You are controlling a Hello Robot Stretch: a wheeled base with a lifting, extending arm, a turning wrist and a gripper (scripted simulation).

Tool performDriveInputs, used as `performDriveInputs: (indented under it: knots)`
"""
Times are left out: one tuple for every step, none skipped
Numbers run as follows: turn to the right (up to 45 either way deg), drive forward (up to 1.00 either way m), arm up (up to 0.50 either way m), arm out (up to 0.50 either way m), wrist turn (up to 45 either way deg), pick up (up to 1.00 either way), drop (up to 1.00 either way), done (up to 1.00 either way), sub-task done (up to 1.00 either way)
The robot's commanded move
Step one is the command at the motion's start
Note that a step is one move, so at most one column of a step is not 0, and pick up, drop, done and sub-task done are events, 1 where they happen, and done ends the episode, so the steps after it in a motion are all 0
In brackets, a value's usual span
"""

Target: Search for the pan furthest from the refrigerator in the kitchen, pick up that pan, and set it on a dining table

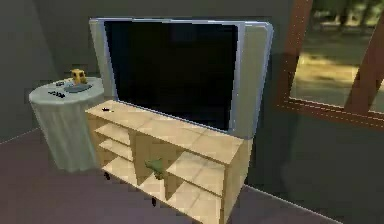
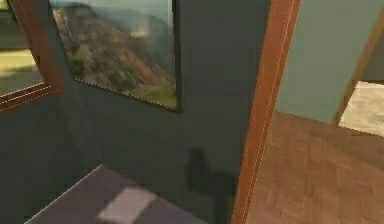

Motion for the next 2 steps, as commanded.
performDriveInputs:
  knots:
    - [45.0, 0.00, 0.00, 0.00, 0.0, 0.00, 0.00, 0.00, 0.00]
    - [45.0, 0.00, 0.00, 0.00, 0.0, 0.00, 0.00, 0.00, 0.00]
